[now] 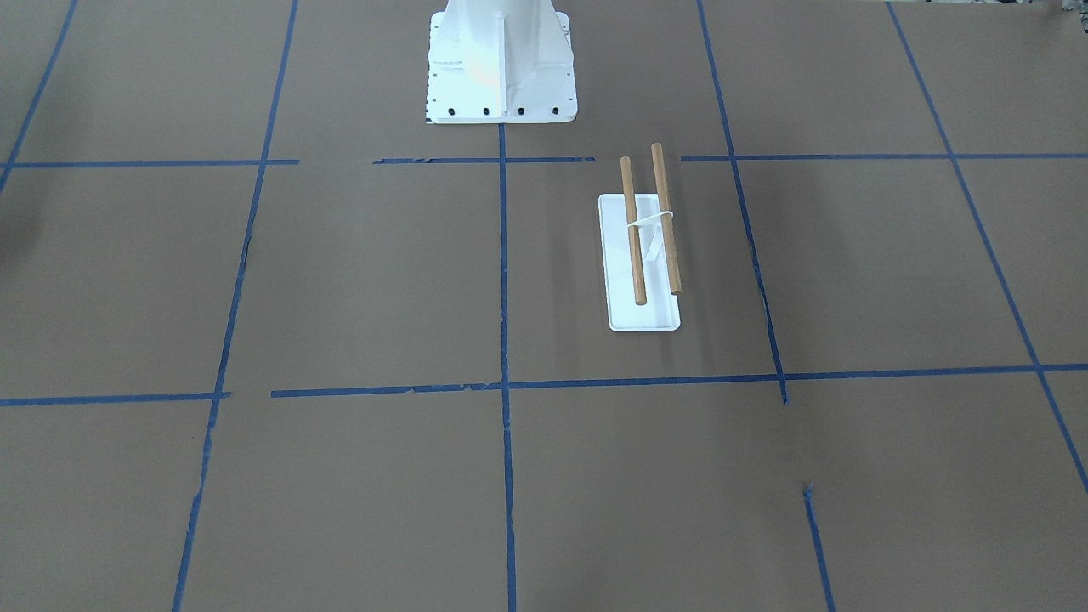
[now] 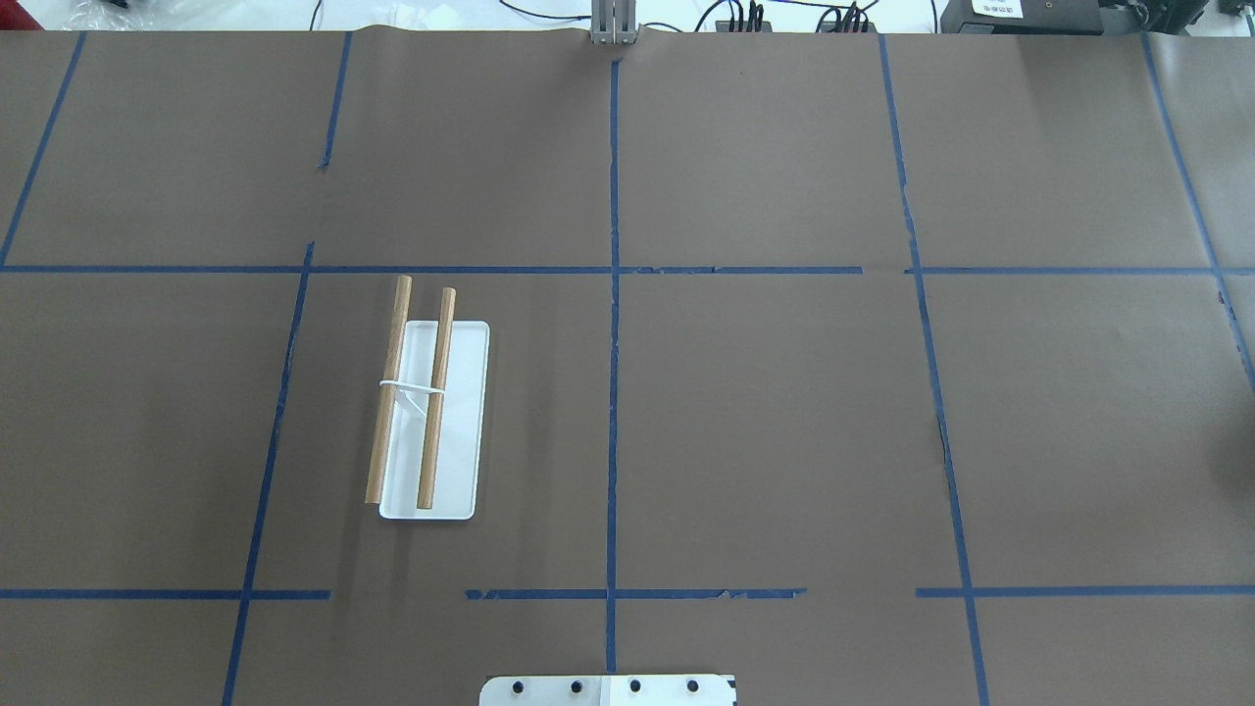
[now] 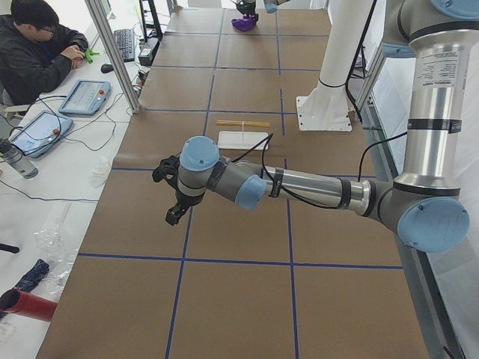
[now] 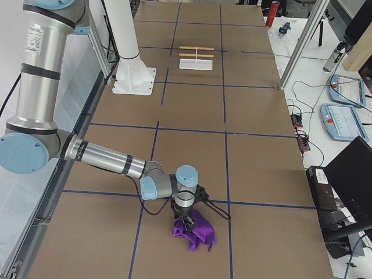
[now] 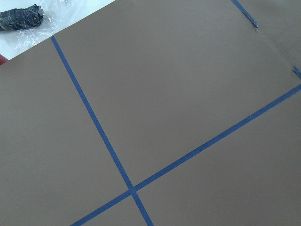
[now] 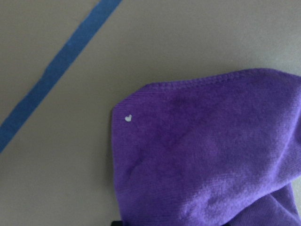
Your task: Hang towel on rack
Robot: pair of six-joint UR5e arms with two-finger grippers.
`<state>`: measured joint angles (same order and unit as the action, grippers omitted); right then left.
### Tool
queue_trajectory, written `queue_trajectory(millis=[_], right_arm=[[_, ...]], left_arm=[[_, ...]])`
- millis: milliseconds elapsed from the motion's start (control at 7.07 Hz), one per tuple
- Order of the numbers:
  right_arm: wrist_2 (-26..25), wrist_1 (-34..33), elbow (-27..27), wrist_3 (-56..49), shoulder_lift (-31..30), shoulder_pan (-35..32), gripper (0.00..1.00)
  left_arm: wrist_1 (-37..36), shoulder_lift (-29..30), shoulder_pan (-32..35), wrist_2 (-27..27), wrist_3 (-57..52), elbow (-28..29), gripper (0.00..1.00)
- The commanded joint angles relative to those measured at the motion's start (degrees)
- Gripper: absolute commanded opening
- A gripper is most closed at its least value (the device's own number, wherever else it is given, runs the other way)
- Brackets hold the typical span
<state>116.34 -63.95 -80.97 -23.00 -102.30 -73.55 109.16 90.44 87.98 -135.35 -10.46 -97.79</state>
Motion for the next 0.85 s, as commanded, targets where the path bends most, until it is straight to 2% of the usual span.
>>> queue_trajectory(millis=[0,141,424,566,707], right_arm=[[-0.2,0.1,-0.2,-2.1,0.2,0.4,0.14],[-0.2,0.0,-0.4,-2.6,0.5,0.9,0.10],[-1.7,-0.5,-0.5,-9.1,5.2,-3.2,0.08],[-1.5,-3.2,-1.7,-9.7,9.0,-5.3,0.09],[-1.5,-8.7,-5.3,-9.6,12.2,-5.4,0.09]], left_arm=[[0.0,0.0,0.0,0.0,0.0,0.0,1.00],[0.0,0.0,0.0,0.0,0.0,-0.1,1.00],[0.0,0.0,0.1,0.0,0.0,-0.2,1.00],[0.0,0.0,0.0,0.0,0.0,-0.3,1.00],[0.0,0.0,0.0,0.0,0.0,-0.5,1.00]])
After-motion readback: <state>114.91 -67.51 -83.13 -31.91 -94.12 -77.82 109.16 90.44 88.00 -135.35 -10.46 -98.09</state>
